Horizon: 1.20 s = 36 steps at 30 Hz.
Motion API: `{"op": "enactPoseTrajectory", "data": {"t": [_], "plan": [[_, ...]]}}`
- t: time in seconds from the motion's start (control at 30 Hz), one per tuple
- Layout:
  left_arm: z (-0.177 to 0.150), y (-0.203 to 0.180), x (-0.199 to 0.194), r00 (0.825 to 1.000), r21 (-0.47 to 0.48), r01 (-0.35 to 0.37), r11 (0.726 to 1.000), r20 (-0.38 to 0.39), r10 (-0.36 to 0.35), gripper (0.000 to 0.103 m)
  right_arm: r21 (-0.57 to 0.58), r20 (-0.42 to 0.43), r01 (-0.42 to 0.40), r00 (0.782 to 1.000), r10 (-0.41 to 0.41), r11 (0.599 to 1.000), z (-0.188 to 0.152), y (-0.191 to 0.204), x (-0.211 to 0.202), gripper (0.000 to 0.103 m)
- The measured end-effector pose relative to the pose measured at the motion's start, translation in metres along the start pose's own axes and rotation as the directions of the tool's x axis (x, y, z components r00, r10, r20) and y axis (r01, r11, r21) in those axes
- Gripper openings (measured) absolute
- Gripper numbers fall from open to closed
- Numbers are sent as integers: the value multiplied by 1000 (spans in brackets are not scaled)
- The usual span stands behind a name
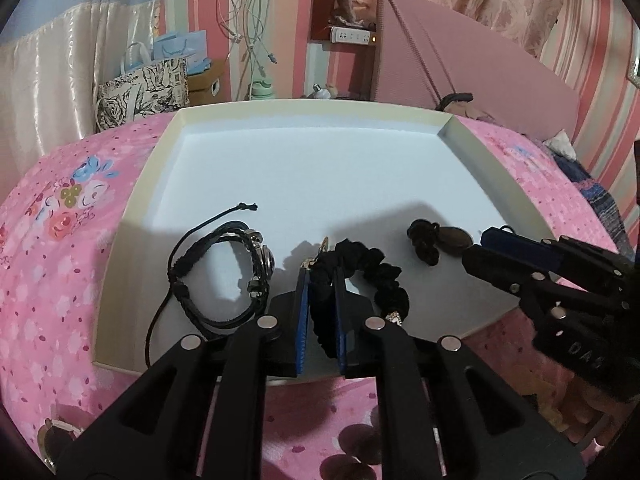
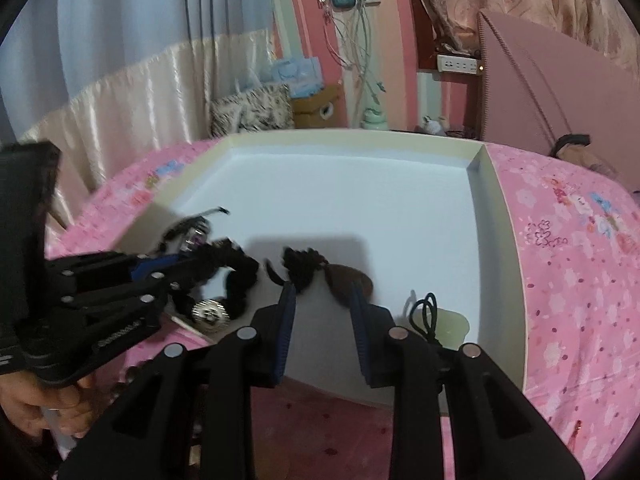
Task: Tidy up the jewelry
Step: 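Lower both items into the tray and open both grippers, then grasp a black hair tie with the left gripper while the right gripper grasps the beige scrunchie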
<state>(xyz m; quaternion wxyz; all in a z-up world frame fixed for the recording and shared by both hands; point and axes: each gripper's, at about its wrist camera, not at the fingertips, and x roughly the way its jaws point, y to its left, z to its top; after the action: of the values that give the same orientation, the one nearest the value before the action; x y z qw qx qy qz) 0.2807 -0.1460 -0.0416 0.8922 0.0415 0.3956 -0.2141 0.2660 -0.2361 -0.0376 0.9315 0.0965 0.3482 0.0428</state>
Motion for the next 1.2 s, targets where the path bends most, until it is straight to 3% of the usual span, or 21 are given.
{"op": "enactPoseTrajectory", "data": {"t": [0.13,0.23,0.37,0.53,0.6,0.63,0.77,1.0,1.1,1.2], "plan": [[2,14,-15,999,-48,34,998,34,-32,29,109,90,-125,989,115,986,4,-21,-23,28],[5,22,-28,997,-75,38,996,71,-33,30,170,154,-159,979,133,973,5,-37,-39,28],[8,35,-47,995,-119,25,993,99,-14,35,222,195,-143,976,100,964,4,-54,-59,29],[14,59,-89,981,-160,-90,983,156,116,46,210,220,-27,975,-20,977,12,-55,-88,29],[18,65,-101,973,-163,-119,979,176,148,53,215,242,-15,969,-38,977,17,-55,-98,44],[20,68,-108,969,-160,-138,977,184,167,53,226,248,-27,968,-31,974,18,-57,-100,44],[14,70,-121,972,-137,-161,977,150,182,53,173,191,23,980,-56,985,14,-44,-104,44],[-37,39,-116,980,-19,-185,983,64,186,54,97,39,53,998,-57,994,-34,-24,-104,44],[-58,18,-104,979,55,-202,978,33,200,54,67,10,58,998,-59,996,-54,-8,-101,44],[-69,10,-98,981,59,-194,979,14,194,54,12,-3,72,997,-72,997,-68,11,-95,44]]}}
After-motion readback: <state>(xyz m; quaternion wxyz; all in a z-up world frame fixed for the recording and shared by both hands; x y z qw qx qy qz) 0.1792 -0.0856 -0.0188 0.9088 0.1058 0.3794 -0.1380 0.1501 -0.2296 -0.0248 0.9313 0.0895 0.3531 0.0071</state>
